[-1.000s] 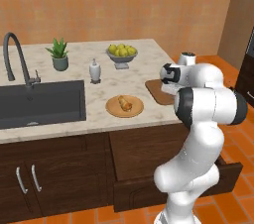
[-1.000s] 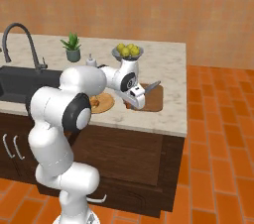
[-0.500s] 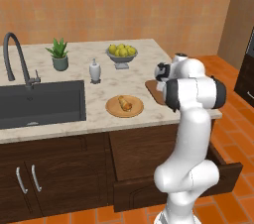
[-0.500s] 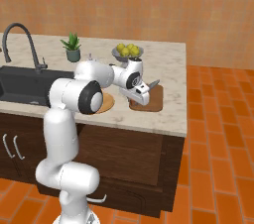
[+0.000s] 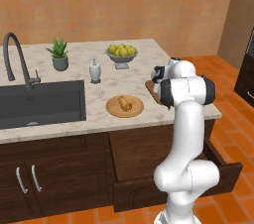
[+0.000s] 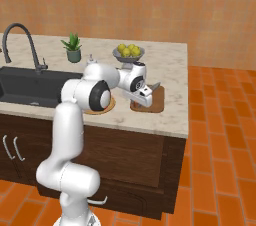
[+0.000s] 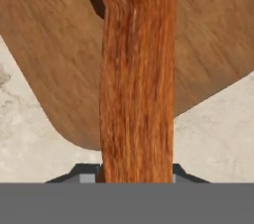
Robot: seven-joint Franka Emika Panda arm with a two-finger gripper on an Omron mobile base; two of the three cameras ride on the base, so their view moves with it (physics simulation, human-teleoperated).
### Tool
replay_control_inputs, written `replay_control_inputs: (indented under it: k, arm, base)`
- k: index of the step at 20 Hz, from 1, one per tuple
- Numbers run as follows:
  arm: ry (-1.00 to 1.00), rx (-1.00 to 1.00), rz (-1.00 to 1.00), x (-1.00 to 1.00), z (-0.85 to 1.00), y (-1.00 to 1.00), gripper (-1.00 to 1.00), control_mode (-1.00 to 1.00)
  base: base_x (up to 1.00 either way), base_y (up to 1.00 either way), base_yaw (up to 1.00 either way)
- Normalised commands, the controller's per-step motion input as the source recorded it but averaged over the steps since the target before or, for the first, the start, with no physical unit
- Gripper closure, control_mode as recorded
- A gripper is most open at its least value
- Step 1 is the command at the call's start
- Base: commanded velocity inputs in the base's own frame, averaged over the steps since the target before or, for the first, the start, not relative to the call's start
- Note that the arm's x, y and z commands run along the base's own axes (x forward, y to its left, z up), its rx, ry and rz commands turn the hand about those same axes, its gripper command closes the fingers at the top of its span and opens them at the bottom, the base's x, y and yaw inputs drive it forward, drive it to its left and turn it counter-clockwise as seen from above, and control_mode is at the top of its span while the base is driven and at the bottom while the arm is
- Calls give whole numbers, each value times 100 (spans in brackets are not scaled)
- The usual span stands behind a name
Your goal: Pick up the knife from the drawer and place it on the cutting board. Then place the meat from the plate to the cutting board.
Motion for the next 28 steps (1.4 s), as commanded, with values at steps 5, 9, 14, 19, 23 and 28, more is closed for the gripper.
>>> replay_control_inputs:
  k: [5,9,14,19,23,28]
  arm:
    - [0,0,3,42,-22,-1,100,-100]
    - [0,0,3,29,-31,-2,-100,-100]
    - [0,-2,5,-29,-21,0,-100,-100]
    - [-15,-1,0,-63,28,11,-100,-100]
    - [-21,-7,0,-30,81,80,-100,-100]
    - [-1,-11,12,-5,18,100,-100,-100]
  base:
    - [0,0,0]
    - [0,0,0]
    - [0,0,0]
    - [0,0,0]
    - [0,0,0]
    - [0,0,0]
